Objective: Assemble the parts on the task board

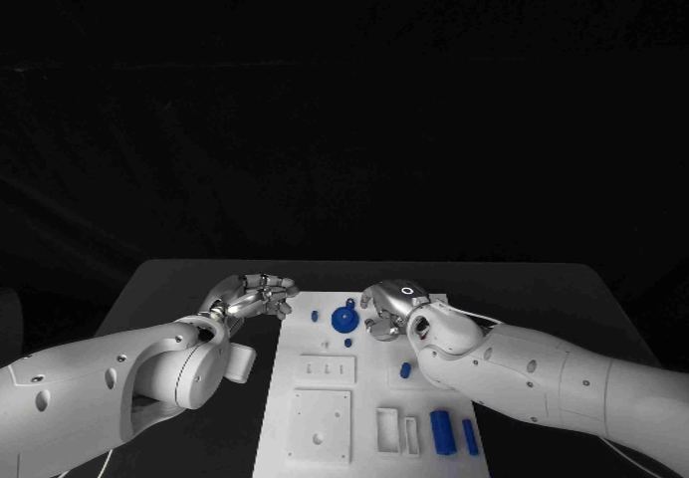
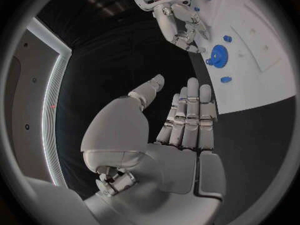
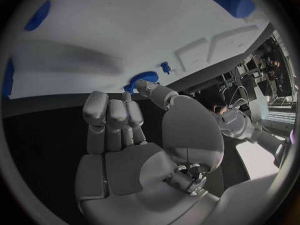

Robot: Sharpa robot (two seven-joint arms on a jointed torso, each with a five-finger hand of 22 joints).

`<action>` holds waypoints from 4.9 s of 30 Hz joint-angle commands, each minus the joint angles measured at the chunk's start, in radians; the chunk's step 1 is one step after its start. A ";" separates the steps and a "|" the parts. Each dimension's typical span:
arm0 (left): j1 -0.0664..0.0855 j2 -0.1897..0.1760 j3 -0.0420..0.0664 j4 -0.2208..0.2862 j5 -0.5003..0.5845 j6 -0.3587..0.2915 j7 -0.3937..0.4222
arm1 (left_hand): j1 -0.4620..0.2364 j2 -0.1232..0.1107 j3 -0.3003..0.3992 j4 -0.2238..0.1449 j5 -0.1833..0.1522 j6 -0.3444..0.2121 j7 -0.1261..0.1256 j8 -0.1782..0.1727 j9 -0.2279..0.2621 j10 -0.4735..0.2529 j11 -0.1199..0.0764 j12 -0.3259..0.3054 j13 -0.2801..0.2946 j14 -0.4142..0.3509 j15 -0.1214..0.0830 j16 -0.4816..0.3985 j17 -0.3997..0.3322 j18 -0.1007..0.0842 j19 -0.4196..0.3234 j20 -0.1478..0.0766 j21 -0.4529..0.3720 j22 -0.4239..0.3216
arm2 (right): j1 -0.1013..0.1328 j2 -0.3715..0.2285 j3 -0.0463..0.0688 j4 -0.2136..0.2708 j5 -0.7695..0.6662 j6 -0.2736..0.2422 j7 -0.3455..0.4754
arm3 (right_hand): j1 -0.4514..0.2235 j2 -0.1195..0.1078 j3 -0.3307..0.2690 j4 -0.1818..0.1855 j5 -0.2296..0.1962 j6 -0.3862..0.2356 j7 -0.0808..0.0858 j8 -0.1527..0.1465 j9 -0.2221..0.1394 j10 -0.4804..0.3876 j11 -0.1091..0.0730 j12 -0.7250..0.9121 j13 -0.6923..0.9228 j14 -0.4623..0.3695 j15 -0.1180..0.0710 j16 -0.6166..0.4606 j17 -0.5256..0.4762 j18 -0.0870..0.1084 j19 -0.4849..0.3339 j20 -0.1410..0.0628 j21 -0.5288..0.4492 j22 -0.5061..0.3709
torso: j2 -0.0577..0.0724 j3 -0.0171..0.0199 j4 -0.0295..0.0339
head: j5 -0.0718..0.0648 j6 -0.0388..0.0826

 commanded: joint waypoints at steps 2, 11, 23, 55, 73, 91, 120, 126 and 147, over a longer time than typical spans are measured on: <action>0.001 -0.004 0.001 0.000 -0.003 0.009 0.012 | -0.010 -0.002 0.006 -0.001 -0.001 0.000 0.009 -0.006 -0.001 -0.003 0.007 -0.004 -0.001 0.004 -0.002 -0.003 0.001 0.014 -0.004 -0.004 0.006 0.015 | 0.007 -0.049 0.029 0.052 0.137 -0.114 0.128 | -0.007 -0.028 -0.007 -0.001 -0.040 0.007 0.001 0.003 0.001 0.007 0.003 0.004 0.004 0.005 0.004 -0.006 0.003 0.101 0.004 -0.008 -0.001 0.011 | -0.001 0.0008 -0.0040 | -0.002 0.004; 0.000 0.000 0.000 -0.027 -0.003 0.020 0.015 | -0.013 -0.002 0.007 -0.001 -0.002 0.002 0.008 -0.004 -0.001 0.000 0.007 -0.003 -0.001 0.003 -0.002 -0.004 0.002 0.014 -0.005 -0.003 0.006 0.015 | 0.030 -0.209 0.075 0.154 0.359 -0.022 0.301 | -0.006 -0.038 -0.035 0.006 -0.137 0.017 0.020 0.008 0.003 -0.015 0.020 -0.008 -0.003 0.003 0.020 -0.013 0.006 0.101 -0.002 -0.013 -0.007 0.010 | -0.012 0.0070 -0.0222 | 0.000 0.008; -0.011 0.005 -0.002 -0.049 0.000 0.026 0.030 | -0.019 0.003 0.008 -0.004 -0.005 0.013 0.010 0.002 0.001 0.021 0.006 0.006 0.004 0.003 -0.002 -0.004 0.003 0.014 -0.006 -0.003 0.007 0.015 | 0.030 -0.303 0.076 0.094 0.395 0.089 0.390 | 0.007 -0.023 -0.104 -0.039 -0.109 0.022 0.022 0.010 0.005 -0.043 0.023 -0.025 -0.017 0.000 0.023 -0.022 0.007 0.101 -0.022 -0.005 -0.010 0.014 | -0.029 0.0218 -0.0561 | -0.005 0.001; -0.024 0.006 -0.002 -0.042 0.002 0.043 0.029 | -0.022 0.003 0.009 -0.011 -0.005 0.013 0.009 0.002 0.001 0.021 0.006 0.001 0.003 0.002 -0.001 -0.005 0.004 0.014 -0.007 -0.003 0.008 0.015 | -0.064 -0.176 0.074 -0.167 0.375 0.118 0.419 | 0.047 -0.014 -0.131 -0.072 -0.078 0.000 0.013 -0.003 -0.002 -0.058 0.015 -0.039 -0.030 0.001 0.015 -0.032 0.009 0.101 -0.033 0.006 -0.013 0.014 | -0.029 0.0354 -0.0565 | -0.003 -0.029; -0.024 0.003 -0.002 -0.037 0.000 0.045 0.026 | -0.022 0.003 0.010 -0.012 -0.005 0.013 0.010 0.002 0.001 0.021 0.007 0.001 0.003 0.002 -0.001 -0.005 0.004 0.014 -0.007 -0.003 0.008 0.014 | -0.070 -0.150 0.073 -0.195 0.390 0.128 0.418 | 0.043 0.021 -0.087 -0.039 -0.188 0.020 0.007 0.005 -0.001 -0.049 0.009 -0.033 -0.026 0.003 0.010 -0.037 0.016 0.101 -0.034 0.012 -0.012 0.015 | -0.030 0.0352 -0.0575 | 0.001 -0.036; -0.024 0.003 -0.002 -0.038 -0.001 0.054 0.020 | -0.023 0.004 0.011 -0.013 -0.005 0.012 0.009 0.001 0.000 0.020 0.006 0.000 0.002 0.002 -0.001 -0.005 0.004 0.014 -0.008 -0.003 0.008 0.014 | -0.071 -0.131 0.072 -0.211 0.394 0.117 0.415 | 0.043 0.025 -0.065 -0.031 -0.217 0.030 0.007 0.008 -0.002 -0.040 0.008 -0.026 -0.020 0.005 0.010 -0.037 0.021 0.101 -0.032 0.011 -0.008 0.016 | -0.030 0.0344 -0.0575 | 0.001 -0.033; -0.024 0.000 0.000 -0.034 -0.001 0.053 0.019 | -0.025 0.004 0.011 -0.013 -0.005 0.012 0.009 0.001 0.000 0.019 0.005 -0.001 0.002 0.002 -0.001 -0.005 0.005 0.014 -0.008 -0.003 0.009 0.014 | -0.073 -0.126 0.072 -0.212 0.402 0.096 0.408 | 0.042 0.062 -0.036 -0.042 -0.222 0.149 -0.015 0.065 0.023 -0.032 -0.011 -0.022 -0.016 0.005 -0.008 -0.040 0.029 0.101 -0.034 0.009 -0.003 0.017 | -0.032 0.0356 -0.0580 | 0.005 -0.037; -0.024 -0.001 0.000 -0.034 -0.001 0.053 0.019 | -0.026 0.004 0.011 -0.013 -0.005 0.012 0.009 0.001 0.000 0.019 0.005 -0.002 0.002 0.002 -0.001 -0.005 0.005 0.014 -0.008 -0.003 0.009 0.014 | -0.074 -0.124 0.072 -0.212 0.397 0.090 0.403 | 0.042 0.073 -0.026 -0.046 -0.225 0.167 -0.023 0.074 0.031 -0.029 -0.019 -0.020 -0.013 0.004 -0.016 -0.041 0.031 0.101 -0.035 0.008 -0.002 0.016 | -0.031 0.0356 -0.0587 | 0.005 -0.038; -0.007 0.019 0.002 -0.063 -0.094 0.237 -0.203 | -0.136 0.019 -0.008 0.055 -0.019 0.100 -0.008 0.041 0.016 0.151 -0.021 0.053 0.032 0.002 -0.001 -0.005 0.010 0.013 -0.013 -0.004 0.013 0.014 | -0.015 -0.162 0.073 0.003 0.224 0.043 0.158 | 0.044 0.092 -0.011 -0.071 -0.220 0.186 -0.031 0.080 0.041 -0.016 -0.027 -0.011 -0.005 0.006 -0.024 -0.042 0.034 0.101 -0.032 0.004 0.001 0.015 | -0.043 0.0350 -0.0705 | 0.013 -0.025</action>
